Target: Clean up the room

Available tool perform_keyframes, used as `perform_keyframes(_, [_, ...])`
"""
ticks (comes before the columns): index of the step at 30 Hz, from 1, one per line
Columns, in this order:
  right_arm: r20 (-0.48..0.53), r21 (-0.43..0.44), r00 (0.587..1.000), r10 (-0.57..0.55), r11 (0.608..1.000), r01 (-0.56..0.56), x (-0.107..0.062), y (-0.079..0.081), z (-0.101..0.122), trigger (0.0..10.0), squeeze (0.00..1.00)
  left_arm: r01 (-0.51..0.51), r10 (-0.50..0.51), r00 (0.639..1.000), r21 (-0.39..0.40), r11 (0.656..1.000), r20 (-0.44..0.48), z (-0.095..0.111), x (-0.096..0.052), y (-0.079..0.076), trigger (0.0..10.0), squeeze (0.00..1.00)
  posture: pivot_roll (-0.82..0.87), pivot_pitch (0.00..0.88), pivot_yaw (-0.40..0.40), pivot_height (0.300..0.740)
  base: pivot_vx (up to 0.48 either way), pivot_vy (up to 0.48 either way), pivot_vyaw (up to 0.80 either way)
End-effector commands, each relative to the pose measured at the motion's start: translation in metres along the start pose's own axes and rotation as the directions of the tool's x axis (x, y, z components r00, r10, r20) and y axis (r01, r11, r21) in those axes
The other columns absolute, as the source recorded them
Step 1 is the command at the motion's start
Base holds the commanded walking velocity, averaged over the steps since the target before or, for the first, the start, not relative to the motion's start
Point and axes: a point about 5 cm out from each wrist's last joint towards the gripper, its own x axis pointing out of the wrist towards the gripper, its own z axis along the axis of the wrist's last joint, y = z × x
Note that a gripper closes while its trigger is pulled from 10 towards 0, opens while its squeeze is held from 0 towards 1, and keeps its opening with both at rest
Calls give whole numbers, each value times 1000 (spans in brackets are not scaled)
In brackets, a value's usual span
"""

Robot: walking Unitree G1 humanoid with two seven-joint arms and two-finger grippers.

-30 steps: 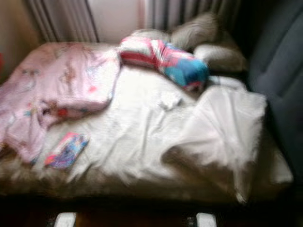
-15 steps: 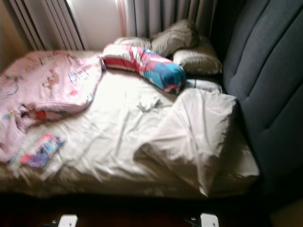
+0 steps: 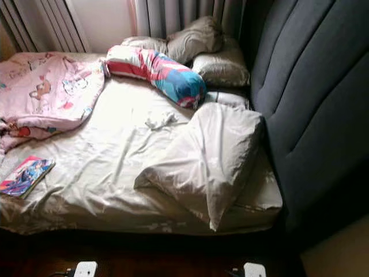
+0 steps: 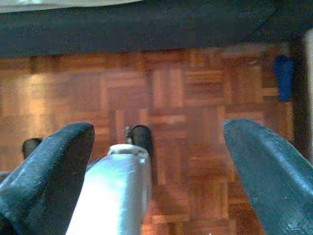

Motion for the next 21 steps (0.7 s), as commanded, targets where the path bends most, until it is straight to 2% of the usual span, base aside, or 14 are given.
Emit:
perform_keyframes(1, [-12,13,1000,-9,1000,9,-1,-3,-6,10000,0,-18,18,999,-14,1000,-34,-10,-3,6,10000,0,-14,171,-19,740,0,0,0])
perform_keyframes(4, [-12,13,1000,-8,1000,8,-1,-3,-6,10000,0,-18,17,999,-14,1000,-32,-9,-3,6,10000,0,-15,165,-18,740,86,0,0])
perform_keyframes(21, [-7,26,1000,-14,1000,14,-2,-2,-6,10000,0,-8,8,999,4,1000,-41,-11,-3,6,10000,0,-13,157,-14,740,311,0,0])
